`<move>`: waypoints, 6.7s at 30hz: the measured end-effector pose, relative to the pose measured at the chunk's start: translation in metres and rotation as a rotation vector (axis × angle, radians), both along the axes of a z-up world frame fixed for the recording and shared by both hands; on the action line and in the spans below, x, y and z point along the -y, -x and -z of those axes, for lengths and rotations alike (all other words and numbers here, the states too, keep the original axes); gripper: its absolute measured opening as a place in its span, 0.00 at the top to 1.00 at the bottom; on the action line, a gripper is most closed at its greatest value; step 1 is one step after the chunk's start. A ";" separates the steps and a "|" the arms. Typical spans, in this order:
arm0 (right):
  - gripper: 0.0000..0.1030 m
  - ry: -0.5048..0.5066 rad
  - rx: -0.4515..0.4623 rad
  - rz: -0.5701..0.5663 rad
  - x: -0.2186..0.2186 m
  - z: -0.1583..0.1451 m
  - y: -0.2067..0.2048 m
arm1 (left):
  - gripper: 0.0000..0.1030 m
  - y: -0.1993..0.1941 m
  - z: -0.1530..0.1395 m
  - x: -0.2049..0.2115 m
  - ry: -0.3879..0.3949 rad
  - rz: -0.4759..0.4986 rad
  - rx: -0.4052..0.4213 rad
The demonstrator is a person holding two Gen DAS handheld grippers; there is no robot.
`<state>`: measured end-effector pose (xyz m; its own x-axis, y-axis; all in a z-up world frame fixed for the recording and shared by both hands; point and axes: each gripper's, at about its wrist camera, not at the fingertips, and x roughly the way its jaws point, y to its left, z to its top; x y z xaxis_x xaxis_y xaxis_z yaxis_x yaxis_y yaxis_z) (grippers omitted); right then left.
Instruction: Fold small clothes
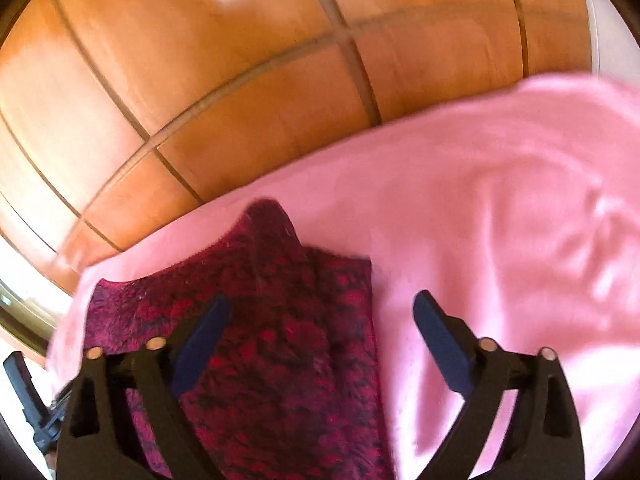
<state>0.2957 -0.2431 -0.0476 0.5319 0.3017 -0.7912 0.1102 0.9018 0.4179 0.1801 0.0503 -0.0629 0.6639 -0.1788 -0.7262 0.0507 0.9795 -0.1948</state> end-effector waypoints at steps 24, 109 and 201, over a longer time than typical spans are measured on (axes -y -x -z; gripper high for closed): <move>0.65 -0.159 -0.069 -0.215 -0.035 -0.009 0.074 | 0.50 0.014 0.009 0.000 0.094 0.102 -0.067; 0.32 0.042 0.018 -0.623 -0.324 -0.028 -0.028 | 0.67 0.022 0.000 -0.096 0.073 -0.029 -0.020; 0.15 0.378 0.144 0.045 0.002 0.004 0.145 | 0.28 -0.017 -0.012 0.225 -0.046 0.295 0.057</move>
<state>0.1504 -0.2446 -0.0518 0.6511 -0.0225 -0.7586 0.1177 0.9905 0.0716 0.1971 -0.1749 -0.0510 0.6282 -0.3374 -0.7011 0.3438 0.9287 -0.1388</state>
